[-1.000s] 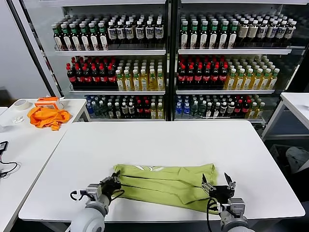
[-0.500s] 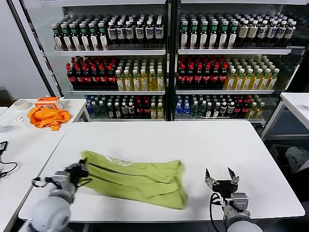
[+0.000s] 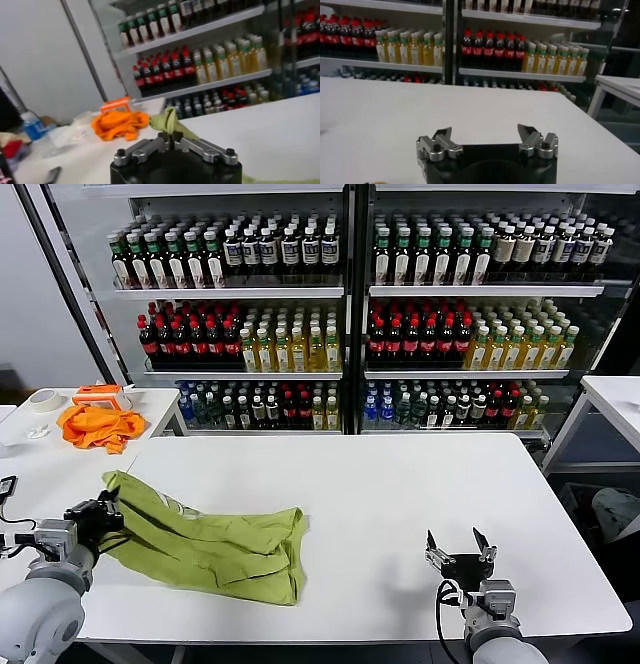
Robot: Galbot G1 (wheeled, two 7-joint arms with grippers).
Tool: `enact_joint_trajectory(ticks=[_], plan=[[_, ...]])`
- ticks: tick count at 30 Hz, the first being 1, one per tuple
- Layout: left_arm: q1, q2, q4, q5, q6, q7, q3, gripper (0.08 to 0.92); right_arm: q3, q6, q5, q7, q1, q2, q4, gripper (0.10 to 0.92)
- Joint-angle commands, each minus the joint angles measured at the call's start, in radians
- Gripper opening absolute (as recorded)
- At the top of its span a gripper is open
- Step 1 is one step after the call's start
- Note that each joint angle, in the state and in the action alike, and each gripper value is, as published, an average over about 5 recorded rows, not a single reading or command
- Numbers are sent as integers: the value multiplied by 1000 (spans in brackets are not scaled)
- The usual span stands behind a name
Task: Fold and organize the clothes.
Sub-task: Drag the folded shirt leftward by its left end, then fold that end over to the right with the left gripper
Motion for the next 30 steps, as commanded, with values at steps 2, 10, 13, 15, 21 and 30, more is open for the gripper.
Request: enact_joint_trajectory(ticks=[2,10,13,15,21,30], plan=[[-28,-73,-115,-149,13,15,177,96,0,0,-2,0,3,3,1,823],[-74,-103,-103,-158,13,27,268,96,-8,-2,-11,2,2,16,-3,823],[-88,-117,-97,-175,12,12,288,96,-7,-4,-13,3,0,17,2,823],[-96,-125,-99,-195,12,2,299,96,-5,-4,-14,3,-3,17,6,823],[-140,-162,-79,-235,5,4,354,96,0,-5,-18,4,-11,19,8,823],[-212,-239,16,-229,3,-7,441,96,15,-4,-19,4,-20,17,4,823]])
